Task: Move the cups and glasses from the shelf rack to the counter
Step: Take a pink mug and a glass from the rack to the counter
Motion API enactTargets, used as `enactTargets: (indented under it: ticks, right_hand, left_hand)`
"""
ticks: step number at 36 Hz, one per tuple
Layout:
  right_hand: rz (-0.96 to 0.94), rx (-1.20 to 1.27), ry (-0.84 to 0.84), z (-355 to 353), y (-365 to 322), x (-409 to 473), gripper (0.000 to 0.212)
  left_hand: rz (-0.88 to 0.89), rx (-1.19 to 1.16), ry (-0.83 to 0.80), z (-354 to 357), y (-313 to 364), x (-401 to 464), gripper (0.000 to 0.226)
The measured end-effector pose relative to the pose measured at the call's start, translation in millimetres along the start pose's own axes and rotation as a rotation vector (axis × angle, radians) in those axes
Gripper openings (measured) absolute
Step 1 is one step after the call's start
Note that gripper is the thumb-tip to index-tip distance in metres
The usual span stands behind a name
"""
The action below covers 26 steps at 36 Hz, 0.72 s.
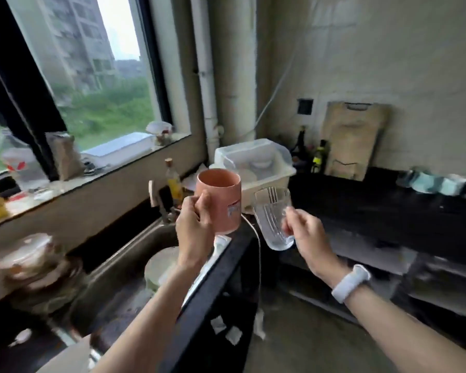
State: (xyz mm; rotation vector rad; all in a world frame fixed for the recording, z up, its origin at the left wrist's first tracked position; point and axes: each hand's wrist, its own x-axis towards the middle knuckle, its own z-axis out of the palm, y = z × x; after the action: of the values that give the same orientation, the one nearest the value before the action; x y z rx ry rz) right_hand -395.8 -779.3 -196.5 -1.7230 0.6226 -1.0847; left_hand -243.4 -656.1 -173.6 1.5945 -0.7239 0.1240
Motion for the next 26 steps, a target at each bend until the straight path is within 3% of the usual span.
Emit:
enactTargets:
  ticks: [12, 26]
  right_hand:
    - [0.124, -0.228, 0.451, -200.7, 69.5, 47.5, 0.041]
    - [0.228, -0.456, 0.718, -354.2, 136.9, 165.8, 0.036]
  left_hand:
    - [0.112, -0.172, -0.476, 264.0, 27.9, 2.3, 0.031]
    - [0.132, -0.281, -0.8, 518.9, 59.5, 28.6, 0.03]
